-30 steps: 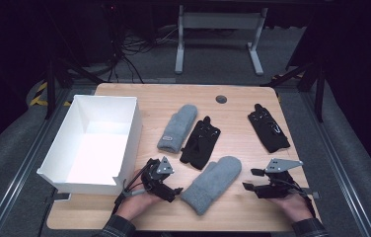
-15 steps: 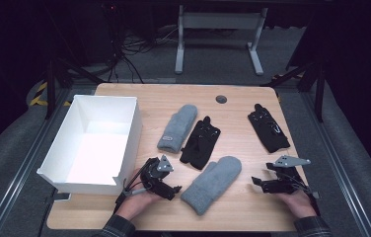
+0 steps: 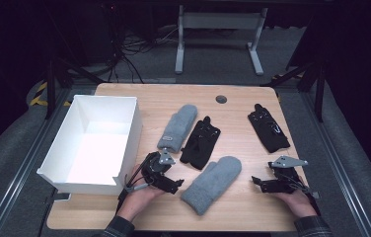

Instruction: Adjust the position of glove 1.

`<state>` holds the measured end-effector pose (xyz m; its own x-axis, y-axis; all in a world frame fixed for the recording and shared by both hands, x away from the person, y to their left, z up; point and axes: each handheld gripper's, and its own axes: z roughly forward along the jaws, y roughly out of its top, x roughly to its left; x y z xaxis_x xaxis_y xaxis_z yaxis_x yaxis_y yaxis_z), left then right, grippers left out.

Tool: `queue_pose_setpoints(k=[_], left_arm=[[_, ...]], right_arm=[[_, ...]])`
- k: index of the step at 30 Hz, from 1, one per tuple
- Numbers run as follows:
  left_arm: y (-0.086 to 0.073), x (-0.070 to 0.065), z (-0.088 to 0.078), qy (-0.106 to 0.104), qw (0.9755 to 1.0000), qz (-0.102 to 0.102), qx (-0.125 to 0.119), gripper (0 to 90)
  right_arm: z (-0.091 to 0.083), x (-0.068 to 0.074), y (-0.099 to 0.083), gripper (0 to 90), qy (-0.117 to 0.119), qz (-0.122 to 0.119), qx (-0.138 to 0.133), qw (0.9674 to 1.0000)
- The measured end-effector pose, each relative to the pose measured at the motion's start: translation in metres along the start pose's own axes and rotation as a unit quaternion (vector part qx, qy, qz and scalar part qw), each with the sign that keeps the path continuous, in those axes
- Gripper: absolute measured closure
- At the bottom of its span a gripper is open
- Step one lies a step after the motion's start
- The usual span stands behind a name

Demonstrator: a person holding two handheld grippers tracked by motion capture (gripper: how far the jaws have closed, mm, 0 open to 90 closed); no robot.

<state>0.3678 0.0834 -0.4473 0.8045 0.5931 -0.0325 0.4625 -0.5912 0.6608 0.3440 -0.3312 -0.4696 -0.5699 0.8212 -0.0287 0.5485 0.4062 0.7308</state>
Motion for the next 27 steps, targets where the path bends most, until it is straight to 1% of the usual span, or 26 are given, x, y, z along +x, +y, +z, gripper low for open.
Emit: queue_pose_setpoints(k=[4, 6, 7, 9, 10, 12, 13, 14, 15, 17, 19, 20, 21, 22, 23, 25, 27], left_arm=[[0.006, 0.001, -0.002, 0.003, 1.0000, -0.005, -0.002, 3.6], [0.009, 0.002, -0.003, 0.003, 0.9999, -0.013, -0.010, 4.0], [0.010, 0.003, -0.003, 0.003, 0.9999, -0.015, -0.007, 4.0], [0.012, 0.003, -0.002, 0.004, 0.9999, -0.014, -0.003, 4.0], [0.016, 0.004, -0.002, 0.008, 0.9998, -0.018, -0.004, 4.0], [0.017, 0.004, -0.003, 0.007, 0.9999, -0.016, -0.001, 4.0], [0.022, 0.006, -0.004, 0.011, 0.9997, -0.019, -0.008, 4.0], [0.022, 0.006, -0.004, 0.011, 0.9997, -0.019, -0.008, 4.4], [0.023, 0.007, -0.004, 0.010, 0.9997, -0.023, -0.008, 4.4], [0.029, 0.009, -0.003, 0.017, 0.9995, -0.025, -0.004, 4.4], [0.034, 0.011, -0.003, 0.021, 0.9994, -0.026, -0.007, 4.5], [0.038, 0.013, -0.002, 0.021, 0.9993, -0.029, -0.009, 4.6], [0.038, 0.013, -0.002, 0.021, 0.9993, -0.029, -0.009, 4.6], [0.042, 0.014, -0.001, 0.028, 0.9992, -0.028, -0.004, 4.6], [0.045, 0.016, 0.000, 0.030, 0.9991, -0.029, -0.004, 4.7], [0.048, 0.019, 0.001, 0.031, 0.9988, -0.036, -0.015, 5.3], [0.052, 0.023, 0.002, 0.030, 0.9988, -0.038, -0.008, 5.7]], right_arm=[[0.000, 0.000, 0.000, 9.2, 0.000, 0.002, 0.002, 1.0000], [0.000, 0.000, 0.000, 8.9, 0.000, 0.002, 0.002, 1.0000], [0.000, 0.000, 0.000, 8.8, -0.001, 0.002, 0.002, 1.0000], [0.000, 0.000, 0.000, 8.7, -0.002, 0.001, 0.002, 1.0000], [0.000, 0.000, 0.000, 8.7, -0.002, 0.001, 0.002, 1.0000], [0.000, 0.000, 0.000, 8.7, -0.002, 0.001, 0.003, 1.0000], [0.000, 0.000, 0.000, 8.6, -0.002, 0.002, 0.003, 1.0000], [0.000, 0.000, 0.000, 8.6, -0.003, 0.002, 0.003, 1.0000], [0.000, 0.000, 0.000, 8.6, -0.003, 0.002, 0.003, 1.0000], [0.000, 0.000, 0.000, 8.6, -0.003, 0.002, 0.003, 1.0000], [0.000, 0.000, 0.000, 8.6, -0.003, 0.003, 0.003, 1.0000], [0.000, 0.000, 0.000, 8.6, -0.003, 0.002, 0.003, 1.0000], [0.000, 0.000, 0.000, 8.6, -0.003, 0.002, 0.003, 1.0000], [0.000, 0.000, 0.000, 8.6, -0.003, 0.002, 0.003, 1.0000], [0.000, 0.000, 0.000, 8.6, -0.003, 0.002, 0.003, 1.0000], [0.000, 0.000, 0.000, 8.6, -0.003, 0.002, 0.003, 1.0000], [0.000, 0.000, 0.000, 8.6, -0.003, 0.002, 0.003, 1.0000]])
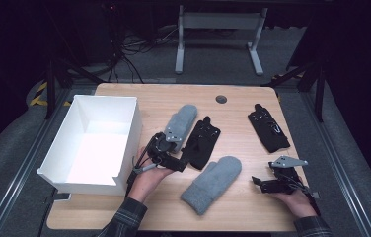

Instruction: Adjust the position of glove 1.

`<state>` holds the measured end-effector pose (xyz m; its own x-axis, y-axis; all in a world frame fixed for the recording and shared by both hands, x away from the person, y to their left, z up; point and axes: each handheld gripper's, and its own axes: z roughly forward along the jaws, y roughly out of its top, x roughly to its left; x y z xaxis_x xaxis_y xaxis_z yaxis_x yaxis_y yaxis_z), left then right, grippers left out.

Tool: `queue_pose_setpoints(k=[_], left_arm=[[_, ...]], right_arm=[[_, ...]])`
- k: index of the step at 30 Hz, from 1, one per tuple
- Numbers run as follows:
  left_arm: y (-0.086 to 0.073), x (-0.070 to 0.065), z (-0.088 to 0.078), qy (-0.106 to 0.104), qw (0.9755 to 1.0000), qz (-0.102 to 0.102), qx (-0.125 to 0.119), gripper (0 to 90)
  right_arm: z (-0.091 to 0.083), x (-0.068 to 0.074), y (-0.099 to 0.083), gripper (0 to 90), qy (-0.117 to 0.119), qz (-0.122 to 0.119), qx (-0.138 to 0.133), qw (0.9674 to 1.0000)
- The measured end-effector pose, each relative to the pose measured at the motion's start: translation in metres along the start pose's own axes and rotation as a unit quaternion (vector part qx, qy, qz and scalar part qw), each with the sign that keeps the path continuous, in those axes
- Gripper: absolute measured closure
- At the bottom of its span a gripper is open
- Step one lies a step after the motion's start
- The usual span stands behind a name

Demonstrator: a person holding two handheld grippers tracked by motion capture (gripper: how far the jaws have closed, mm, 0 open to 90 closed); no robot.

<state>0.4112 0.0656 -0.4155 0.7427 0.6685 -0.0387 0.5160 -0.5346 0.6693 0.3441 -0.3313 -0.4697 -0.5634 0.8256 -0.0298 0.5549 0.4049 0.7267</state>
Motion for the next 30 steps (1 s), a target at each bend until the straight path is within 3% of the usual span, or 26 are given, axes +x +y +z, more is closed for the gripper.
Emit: queue_pose_setpoints(k=[6, 8, 12, 22, 30], left_arm=[[0.007, 0.011, 0.002, 0.002, 0.9999, -0.010, -0.014, 9.8], [0.011, 0.016, 0.004, 0.007, 0.9999, -0.014, -0.002, 10.2], [0.019, 0.021, 0.006, 0.012, 0.9995, -0.027, -0.012, 11.1], [0.040, 0.038, 0.008, 0.026, 0.9988, -0.041, -0.011, 13.1], [0.053, 0.057, 0.020, 0.039, 0.9971, -0.065, -0.010, 13.9]], right_arm=[[0.000, 0.000, 0.000, 8.6, 0.000, 0.001, 0.000, 1.0000], [0.000, 0.000, 0.000, 8.6, 0.000, 0.001, 0.000, 1.0000], [0.000, 0.000, 0.000, 8.6, 0.000, 0.001, 0.000, 1.0000], [0.000, 0.000, 0.000, 8.6, 0.000, 0.001, 0.000, 1.0000], [0.000, 0.000, 0.000, 8.6, 0.000, 0.001, 0.000, 1.0000]])
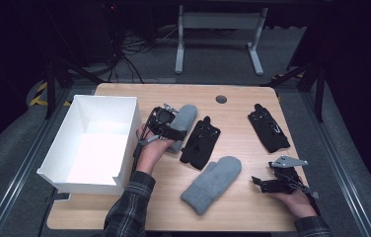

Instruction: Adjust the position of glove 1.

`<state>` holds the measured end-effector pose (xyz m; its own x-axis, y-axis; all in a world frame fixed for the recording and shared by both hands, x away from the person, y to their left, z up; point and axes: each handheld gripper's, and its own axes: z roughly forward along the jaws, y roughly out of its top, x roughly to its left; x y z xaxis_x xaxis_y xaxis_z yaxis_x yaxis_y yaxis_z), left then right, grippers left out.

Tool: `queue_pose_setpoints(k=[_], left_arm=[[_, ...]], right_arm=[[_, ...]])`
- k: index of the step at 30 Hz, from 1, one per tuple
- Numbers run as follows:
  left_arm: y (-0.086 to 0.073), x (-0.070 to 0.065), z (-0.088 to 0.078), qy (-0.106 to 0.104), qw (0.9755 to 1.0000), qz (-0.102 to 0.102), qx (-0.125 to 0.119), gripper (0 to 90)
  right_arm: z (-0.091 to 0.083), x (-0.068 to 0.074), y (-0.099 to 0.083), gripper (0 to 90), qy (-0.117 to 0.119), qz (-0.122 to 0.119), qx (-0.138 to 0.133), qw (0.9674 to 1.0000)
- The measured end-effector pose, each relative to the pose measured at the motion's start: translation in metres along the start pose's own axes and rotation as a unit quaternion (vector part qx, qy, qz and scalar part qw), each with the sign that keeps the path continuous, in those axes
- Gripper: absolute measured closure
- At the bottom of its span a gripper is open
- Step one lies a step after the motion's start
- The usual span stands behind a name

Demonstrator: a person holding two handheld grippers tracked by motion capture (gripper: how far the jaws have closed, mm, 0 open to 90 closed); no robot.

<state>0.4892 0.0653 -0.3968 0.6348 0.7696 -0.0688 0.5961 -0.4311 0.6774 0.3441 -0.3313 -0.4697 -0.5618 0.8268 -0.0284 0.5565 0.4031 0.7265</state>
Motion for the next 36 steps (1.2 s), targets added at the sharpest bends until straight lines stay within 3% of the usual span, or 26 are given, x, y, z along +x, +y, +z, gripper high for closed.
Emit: queue_pose_setpoints(k=[5, 12, 18, 22, 28, 31, 36], left_arm=[[0.007, 0.014, 0.018, 0.009, 0.9998, -0.016, 0.010, 14.8], [0.009, 0.025, 0.039, 0.007, 0.9994, -0.027, 0.022, 15.2], [0.010, 0.024, 0.053, 0.009, 0.9991, -0.023, 0.036, 16.2], [0.006, 0.023, 0.067, 0.010, 0.9980, -0.026, 0.058, 17.0], [0.003, 0.024, 0.072, 0.010, 0.9974, -0.023, 0.067, 22.5], [0.001, 0.024, 0.073, 0.006, 0.9976, -0.024, 0.065, 30.5], [0.001, 0.025, 0.069, -0.013, 0.9975, -0.028, 0.064, 59.4]], right_arm=[[0.000, 0.000, 0.000, 8.6, 0.000, 0.000, 0.000, 1.0000], [0.000, 0.000, 0.000, 8.5, 0.001, 0.000, 0.000, 1.0000], [0.000, 0.000, 0.000, 8.5, 0.002, 0.000, 0.000, 1.0000], [0.000, 0.000, 0.000, 8.5, 0.001, 0.000, 0.000, 1.0000], [0.000, 0.000, 0.000, 8.5, 0.001, 0.000, 0.000, 1.0000], [0.000, 0.000, 0.000, 8.4, 0.001, -0.001, 0.000, 1.0000], [0.000, 0.000, 0.000, 8.4, 0.001, -0.001, 0.000, 1.0000]])
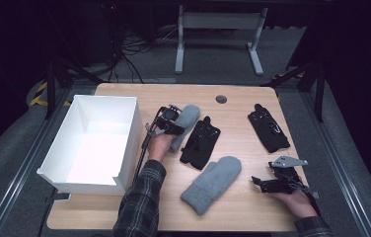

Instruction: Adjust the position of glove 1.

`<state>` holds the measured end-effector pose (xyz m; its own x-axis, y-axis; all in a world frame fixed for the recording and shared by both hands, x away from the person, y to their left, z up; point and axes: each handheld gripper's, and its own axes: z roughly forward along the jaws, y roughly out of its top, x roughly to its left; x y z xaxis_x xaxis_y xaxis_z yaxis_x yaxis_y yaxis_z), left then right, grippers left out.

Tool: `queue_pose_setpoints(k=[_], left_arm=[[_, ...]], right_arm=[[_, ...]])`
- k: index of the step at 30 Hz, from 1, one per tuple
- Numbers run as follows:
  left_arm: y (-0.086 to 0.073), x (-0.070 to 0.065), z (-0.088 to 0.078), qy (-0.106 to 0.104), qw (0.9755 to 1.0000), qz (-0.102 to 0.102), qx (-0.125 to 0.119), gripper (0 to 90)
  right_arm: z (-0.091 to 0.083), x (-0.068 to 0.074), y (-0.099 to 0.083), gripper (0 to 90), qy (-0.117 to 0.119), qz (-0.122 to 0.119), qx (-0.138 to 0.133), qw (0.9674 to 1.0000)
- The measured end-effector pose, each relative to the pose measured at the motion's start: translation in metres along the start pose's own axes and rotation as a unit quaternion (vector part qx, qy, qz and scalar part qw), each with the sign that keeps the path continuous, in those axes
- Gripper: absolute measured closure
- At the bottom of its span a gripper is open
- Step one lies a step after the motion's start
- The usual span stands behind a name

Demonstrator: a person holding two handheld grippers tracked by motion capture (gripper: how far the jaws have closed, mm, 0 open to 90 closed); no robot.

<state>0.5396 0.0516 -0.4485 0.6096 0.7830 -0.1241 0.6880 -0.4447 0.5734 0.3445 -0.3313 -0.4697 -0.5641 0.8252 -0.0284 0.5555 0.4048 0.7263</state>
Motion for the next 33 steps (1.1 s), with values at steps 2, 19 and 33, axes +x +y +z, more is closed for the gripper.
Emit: queue_pose_setpoints(k=[2, 19, 33], left_arm=[[0.000, 0.001, -0.001, -0.006, 1.0000, -0.004, 0.002, 62.8], [0.000, -0.009, -0.032, -0.037, 0.9993, -0.007, -0.006, 66.4], [0.001, -0.031, -0.068, -0.060, 0.9980, -0.001, -0.019, 66.7]], right_arm=[[0.000, 0.000, 0.000, 8.4, 0.000, 0.000, 0.000, 1.0000], [0.000, 0.000, 0.000, 8.4, 0.000, 0.000, 0.000, 1.0000], [0.000, 0.000, 0.000, 8.4, 0.002, -0.001, -0.001, 1.0000]])
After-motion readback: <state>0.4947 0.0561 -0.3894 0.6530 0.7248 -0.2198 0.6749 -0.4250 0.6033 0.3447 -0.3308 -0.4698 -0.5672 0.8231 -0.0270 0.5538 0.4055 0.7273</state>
